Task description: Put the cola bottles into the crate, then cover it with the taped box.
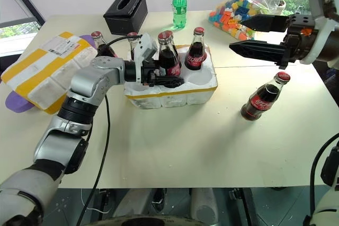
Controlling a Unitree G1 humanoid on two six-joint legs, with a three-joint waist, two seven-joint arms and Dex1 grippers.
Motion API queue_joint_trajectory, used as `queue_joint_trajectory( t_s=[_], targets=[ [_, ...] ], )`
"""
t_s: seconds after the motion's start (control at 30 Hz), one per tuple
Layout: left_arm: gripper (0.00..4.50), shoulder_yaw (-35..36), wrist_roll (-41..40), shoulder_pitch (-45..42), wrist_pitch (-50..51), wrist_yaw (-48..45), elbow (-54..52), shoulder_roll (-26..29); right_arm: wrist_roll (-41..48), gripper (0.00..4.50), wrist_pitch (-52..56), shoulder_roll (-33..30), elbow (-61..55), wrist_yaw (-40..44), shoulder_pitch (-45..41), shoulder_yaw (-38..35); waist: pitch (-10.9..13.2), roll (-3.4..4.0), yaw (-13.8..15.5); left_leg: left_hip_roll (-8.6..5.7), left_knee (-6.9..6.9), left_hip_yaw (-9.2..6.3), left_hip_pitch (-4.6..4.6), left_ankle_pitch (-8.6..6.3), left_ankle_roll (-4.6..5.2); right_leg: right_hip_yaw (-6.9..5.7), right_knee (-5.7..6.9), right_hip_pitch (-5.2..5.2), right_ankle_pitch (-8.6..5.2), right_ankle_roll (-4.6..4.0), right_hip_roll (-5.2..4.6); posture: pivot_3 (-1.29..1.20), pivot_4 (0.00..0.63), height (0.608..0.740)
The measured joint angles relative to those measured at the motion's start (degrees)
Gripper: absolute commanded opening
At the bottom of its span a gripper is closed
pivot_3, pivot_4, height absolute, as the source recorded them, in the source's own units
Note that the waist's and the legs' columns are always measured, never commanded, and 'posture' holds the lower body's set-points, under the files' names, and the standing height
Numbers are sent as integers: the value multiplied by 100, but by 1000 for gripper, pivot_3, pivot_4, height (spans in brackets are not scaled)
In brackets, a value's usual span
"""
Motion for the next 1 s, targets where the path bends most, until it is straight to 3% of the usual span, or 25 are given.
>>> queue_joint_trajectory(
  t_s=[0.07, 0.3, 0.5, 0.73, 0.83, 1.0],
  targets=[
    [4384, 1, 45, 128, -6, 6, -94, -19, -3, 4500, -15, 9, 10, -1, -6, 15, 0, 0, 4, 0, 0, 0, 0, 0, 0, 0, 0, 0, 0, 0, 0, 0, 150, 732],
    [4384, 263, -178, 513, 321, 97, -1025, 266, -10, 4500, -108, 100, 33, 8, -50, 209, 0, 0, -2, 1, 7, -1, 0, -1, 1, 0, 3, 2, 0, 0, 1, 0, 150, 732],
    [4384, 1707, -982, 934, 1060, 285, -2186, 1338, -19, 4500, -175, 134, 134, 51, -104, 292, -4, 6, -10, 4, 6, 0, 4, -1, 1, 0, 3, 2, 0, 0, 4, 0, 150, 732],
    [4384, 3213, -1688, 2686, 1653, 366, -2816, 2455, -59, 4500, -317, 138, 259, 157, -111, 388, -3, 4, 14, 4, 7, -1, 5, -3, 4, 0, 1, 8, 0, -1, 2, 0, 150, 732],
    [4384, 3265, -1398, 2886, 1587, 930, -2734, 2409, -67, 4500, -356, 138, 300, 162, -111, 389, -3, 3, 122, 3, 22, -4, 13, -24, 38, -2, 0, 24, 0, -1, 2, 0, 150, 732],
    [4384, 2902, -803, 2631, 1346, 2086, -2238, 1723, -69, 4500, -361, 199, 331, 133, -155, 434, -4, -1, 171, -3, 50, -5, 10, -35, 53, -5, -2, 37, 4, 5, 0, 0, 150, 732]
  ],
)
